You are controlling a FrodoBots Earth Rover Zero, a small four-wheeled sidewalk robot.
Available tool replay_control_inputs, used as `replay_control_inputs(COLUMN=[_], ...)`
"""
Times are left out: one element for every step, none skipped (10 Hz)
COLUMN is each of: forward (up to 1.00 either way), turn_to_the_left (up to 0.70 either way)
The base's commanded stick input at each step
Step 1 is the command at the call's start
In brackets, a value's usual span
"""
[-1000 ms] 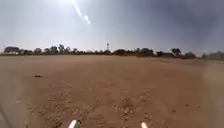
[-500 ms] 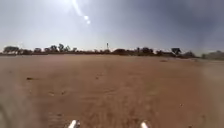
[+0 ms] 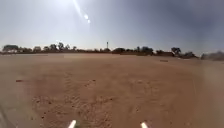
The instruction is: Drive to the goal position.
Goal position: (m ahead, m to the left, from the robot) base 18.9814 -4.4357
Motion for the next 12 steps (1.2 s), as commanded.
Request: replay_control_inputs(forward=[0.7,0.7,0.7,0.7,0.7,0.7,0.7,0.7,0.7,0.7,0.7,0.7], turn_to_the_left=[0.0,0.0,0.0,0.0,0.0,0.0,0.0,0.0,0.0,0.0,0.0,0.0])
